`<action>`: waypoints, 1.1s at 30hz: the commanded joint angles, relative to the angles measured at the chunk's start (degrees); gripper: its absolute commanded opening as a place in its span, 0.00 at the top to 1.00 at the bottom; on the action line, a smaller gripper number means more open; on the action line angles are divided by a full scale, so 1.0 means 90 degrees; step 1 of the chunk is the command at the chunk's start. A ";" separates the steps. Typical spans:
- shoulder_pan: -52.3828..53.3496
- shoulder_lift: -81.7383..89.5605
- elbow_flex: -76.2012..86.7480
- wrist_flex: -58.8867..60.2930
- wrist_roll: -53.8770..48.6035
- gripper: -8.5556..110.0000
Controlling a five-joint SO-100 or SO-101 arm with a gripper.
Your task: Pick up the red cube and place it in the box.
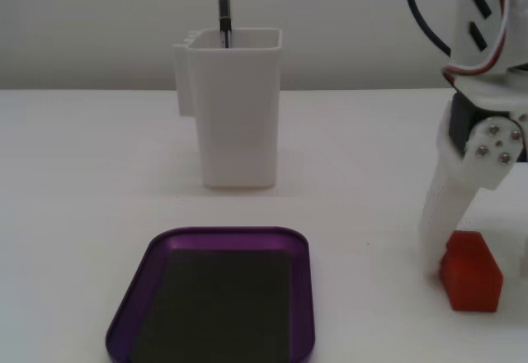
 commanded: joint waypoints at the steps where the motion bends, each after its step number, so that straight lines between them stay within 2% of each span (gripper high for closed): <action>1: -0.0352 -0.0010 -0.0156 -0.0010 0.0078 0.74; 17: -0.0439 -0.0029 -0.0059 -0.0547 0.0029 0.75; 25: -0.0430 -0.0029 -0.0049 -0.0547 0.0020 0.88; 30: -0.0234 -0.0234 0.0059 -0.0508 0.0020 0.93; 33: -0.0146 -0.0479 -0.0010 -0.0430 0.0020 0.93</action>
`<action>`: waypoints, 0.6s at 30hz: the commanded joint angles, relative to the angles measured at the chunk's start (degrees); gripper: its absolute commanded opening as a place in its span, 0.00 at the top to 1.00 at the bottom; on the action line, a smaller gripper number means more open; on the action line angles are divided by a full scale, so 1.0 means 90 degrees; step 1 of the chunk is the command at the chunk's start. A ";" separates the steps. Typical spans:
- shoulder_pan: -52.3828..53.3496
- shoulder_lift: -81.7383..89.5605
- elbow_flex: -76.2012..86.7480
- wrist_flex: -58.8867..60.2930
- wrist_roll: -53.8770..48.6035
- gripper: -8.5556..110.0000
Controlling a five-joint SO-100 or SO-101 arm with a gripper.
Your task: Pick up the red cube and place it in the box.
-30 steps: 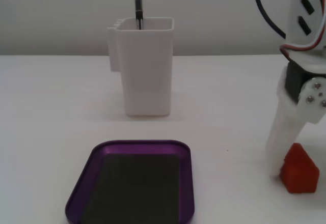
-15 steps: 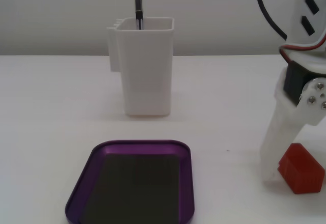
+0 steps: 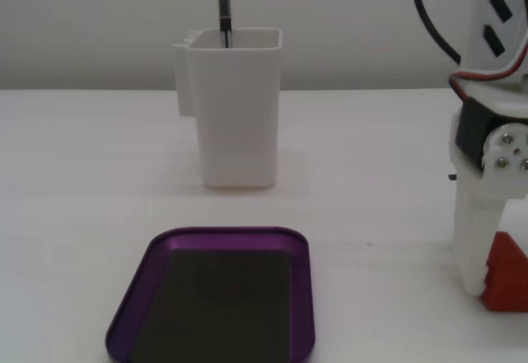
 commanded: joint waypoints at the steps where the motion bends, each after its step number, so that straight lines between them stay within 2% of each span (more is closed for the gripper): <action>1: 0.0078 -0.0186 -0.0049 0.0127 -0.0020 0.93; 8: 0.0078 0.0732 -0.1611 0.1377 -0.0400 0.93; 15: 0.0088 0.1455 -0.2422 0.1338 -0.1299 0.93; 18: 0.0098 0.1465 -0.2441 0.0801 -0.1611 0.93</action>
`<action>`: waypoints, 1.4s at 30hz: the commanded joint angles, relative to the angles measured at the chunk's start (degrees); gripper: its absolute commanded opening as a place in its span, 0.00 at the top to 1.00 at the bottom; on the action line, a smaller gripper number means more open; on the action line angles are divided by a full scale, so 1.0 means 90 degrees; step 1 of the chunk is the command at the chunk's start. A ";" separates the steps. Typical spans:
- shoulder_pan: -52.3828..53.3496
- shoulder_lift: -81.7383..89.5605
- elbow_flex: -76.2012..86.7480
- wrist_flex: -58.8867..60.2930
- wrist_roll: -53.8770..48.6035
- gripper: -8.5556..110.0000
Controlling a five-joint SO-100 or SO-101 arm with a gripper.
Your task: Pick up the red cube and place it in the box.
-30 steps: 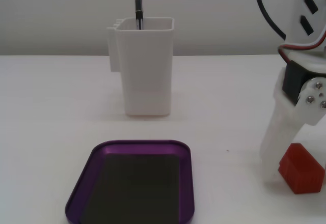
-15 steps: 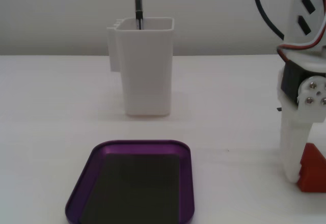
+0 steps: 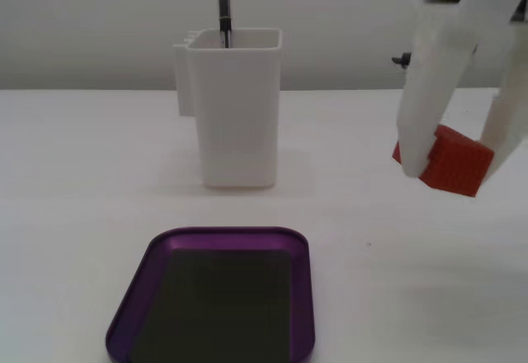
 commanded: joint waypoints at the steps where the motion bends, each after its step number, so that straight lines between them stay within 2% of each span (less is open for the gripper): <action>1: -0.0020 0.0322 -0.0322 -0.0674 -0.0371 0.93; 7: 0.0195 0.0186 -0.0234 -0.2324 -0.0732 0.93; 10: 0.0234 -0.0459 -0.0381 -0.2578 -0.0674 0.93; 16: 0.0234 -0.2187 -0.1631 -0.2471 0.0205 0.93; 22: 0.0234 -0.3633 -0.3232 -0.1523 0.0488 0.93; 26: 0.0684 -0.4189 -0.3896 -0.1016 0.0703 0.93; 42: 0.0752 -0.4492 -0.3975 -0.0918 0.0645 0.93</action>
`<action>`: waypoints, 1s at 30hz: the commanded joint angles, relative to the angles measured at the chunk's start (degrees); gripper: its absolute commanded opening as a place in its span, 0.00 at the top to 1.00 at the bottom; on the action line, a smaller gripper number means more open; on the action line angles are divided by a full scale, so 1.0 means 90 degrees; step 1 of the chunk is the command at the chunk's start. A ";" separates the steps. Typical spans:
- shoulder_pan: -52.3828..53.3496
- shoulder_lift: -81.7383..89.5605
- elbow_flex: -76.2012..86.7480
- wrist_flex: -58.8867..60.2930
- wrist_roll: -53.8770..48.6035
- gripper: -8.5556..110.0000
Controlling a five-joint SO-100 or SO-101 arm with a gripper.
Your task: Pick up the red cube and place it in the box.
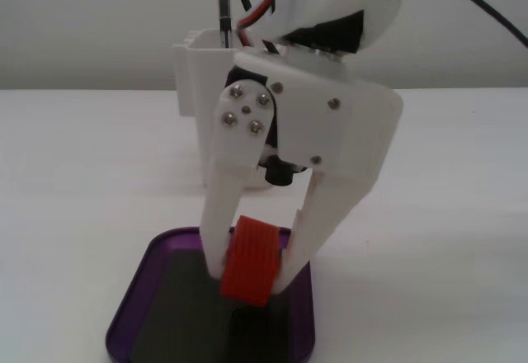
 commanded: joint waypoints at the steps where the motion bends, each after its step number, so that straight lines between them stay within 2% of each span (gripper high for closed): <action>1: 0.0020 0.0098 -0.0225 0.0039 -0.0010 0.93; 11: 0.0010 0.0098 -0.0215 0.0059 -0.0479 0.93; 19: 0.0049 0.0098 -0.0254 0.0518 -0.0449 0.79; 25: 0.0059 0.0176 -0.0293 0.0605 -0.0449 0.79; 30: 0.0068 0.0195 -0.0928 0.1406 -0.0479 0.79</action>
